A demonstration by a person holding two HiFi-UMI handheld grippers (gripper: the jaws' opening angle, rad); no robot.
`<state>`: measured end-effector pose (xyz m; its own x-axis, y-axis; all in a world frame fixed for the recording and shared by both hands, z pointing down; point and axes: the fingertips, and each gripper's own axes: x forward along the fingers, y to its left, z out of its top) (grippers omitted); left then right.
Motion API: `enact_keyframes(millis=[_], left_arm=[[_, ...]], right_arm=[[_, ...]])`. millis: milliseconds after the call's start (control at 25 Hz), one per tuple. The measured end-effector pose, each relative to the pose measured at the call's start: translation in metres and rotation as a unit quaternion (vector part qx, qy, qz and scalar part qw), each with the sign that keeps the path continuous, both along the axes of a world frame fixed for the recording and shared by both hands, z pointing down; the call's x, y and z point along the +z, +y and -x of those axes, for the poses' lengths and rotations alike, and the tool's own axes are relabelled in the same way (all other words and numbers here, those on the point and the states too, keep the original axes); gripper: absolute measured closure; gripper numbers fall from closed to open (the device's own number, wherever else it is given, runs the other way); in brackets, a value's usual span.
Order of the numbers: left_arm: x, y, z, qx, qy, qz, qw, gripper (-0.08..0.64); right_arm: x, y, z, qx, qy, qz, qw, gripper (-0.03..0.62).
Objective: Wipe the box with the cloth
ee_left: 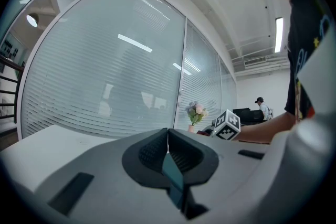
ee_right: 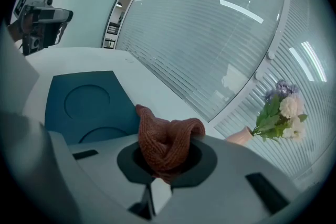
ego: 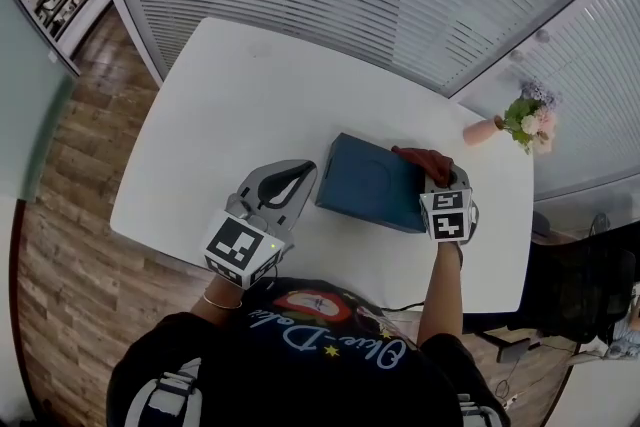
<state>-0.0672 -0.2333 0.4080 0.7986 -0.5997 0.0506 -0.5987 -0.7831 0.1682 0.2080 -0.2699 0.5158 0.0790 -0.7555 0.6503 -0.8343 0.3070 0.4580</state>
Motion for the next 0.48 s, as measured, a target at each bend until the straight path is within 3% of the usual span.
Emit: enact_keyframes(millis=[320, 480], left_arm=[[-0.001, 0.002, 0.000, 0.000, 0.003, -0.001, 1.0000, 0.557], [-0.001, 0.003, 0.000, 0.002, 0.003, -0.001, 1.0000, 0.557]], right_arm=[[-0.001, 0.010, -0.028, 0.042, 0.017, 0.001, 0.999, 0.566], [-0.012, 0.014, -0.035, 0.063, 0.025, -0.028, 0.997, 0.566]])
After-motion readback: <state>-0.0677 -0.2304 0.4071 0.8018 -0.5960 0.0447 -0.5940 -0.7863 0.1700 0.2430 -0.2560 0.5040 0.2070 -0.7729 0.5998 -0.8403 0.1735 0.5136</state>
